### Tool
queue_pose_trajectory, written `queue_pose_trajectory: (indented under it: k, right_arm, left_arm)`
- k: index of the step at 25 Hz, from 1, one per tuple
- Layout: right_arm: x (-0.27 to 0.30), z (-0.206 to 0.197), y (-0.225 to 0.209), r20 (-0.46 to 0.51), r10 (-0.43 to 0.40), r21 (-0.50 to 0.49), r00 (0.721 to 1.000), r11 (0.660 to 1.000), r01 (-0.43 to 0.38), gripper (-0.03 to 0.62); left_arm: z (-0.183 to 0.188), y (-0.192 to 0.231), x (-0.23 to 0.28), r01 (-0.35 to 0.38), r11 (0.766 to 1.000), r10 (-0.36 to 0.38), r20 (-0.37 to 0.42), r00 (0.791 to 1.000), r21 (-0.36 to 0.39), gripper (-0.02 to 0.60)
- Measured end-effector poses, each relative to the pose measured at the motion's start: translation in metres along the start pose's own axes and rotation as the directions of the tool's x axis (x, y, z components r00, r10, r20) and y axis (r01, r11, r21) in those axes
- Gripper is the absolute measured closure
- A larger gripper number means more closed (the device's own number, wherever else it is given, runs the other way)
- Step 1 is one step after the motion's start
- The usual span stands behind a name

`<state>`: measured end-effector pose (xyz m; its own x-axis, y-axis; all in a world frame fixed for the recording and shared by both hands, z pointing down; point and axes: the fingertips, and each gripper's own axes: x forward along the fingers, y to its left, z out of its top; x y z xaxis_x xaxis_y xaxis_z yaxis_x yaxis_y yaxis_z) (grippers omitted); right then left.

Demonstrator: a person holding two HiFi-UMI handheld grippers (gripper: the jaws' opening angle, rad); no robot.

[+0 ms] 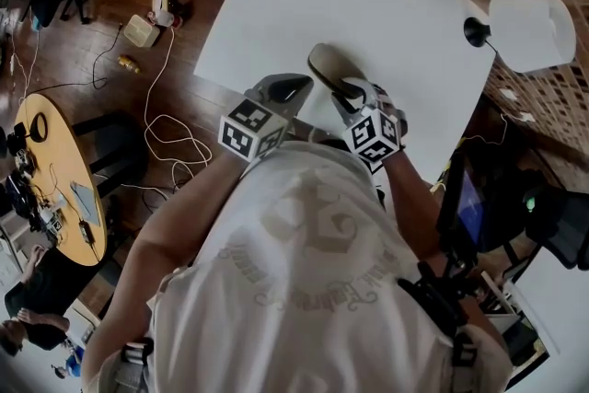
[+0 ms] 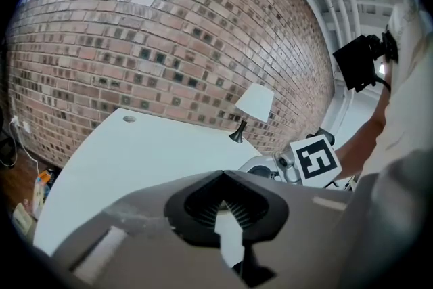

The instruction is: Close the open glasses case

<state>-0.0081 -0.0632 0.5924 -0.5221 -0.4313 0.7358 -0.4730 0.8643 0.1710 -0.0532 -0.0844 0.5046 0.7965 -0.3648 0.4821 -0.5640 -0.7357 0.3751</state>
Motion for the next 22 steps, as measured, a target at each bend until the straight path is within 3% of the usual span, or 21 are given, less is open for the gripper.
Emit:
queue_pose_trajectory:
  k: [7, 15, 22]
  right_arm:
    - [0.016, -0.011, 0.018, -0.027, 0.067, 0.015, 0.997, 0.998, -0.067, 0.471]
    - [0.018, -0.005, 0.022, 0.027, 0.074, 0.107, 0.997, 0.991, -0.076, 0.490]
    - [0.022, -0.011, 0.030, 0.016, 0.120, 0.092, 0.993, 0.988, -0.121, 0.514]
  left_arm:
    - [0.001, 0.000, 0.011, 0.011, 1.000, -0.011, -0.014, 1.000, 0.010, 0.575]
    - [0.001, -0.006, 0.021, 0.033, 0.999, -0.031, -0.042, 0.999, 0.034, 0.575]
    - [0.004, -0.005, 0.027, 0.019, 0.999, -0.017, -0.062, 0.998, 0.028, 0.575]
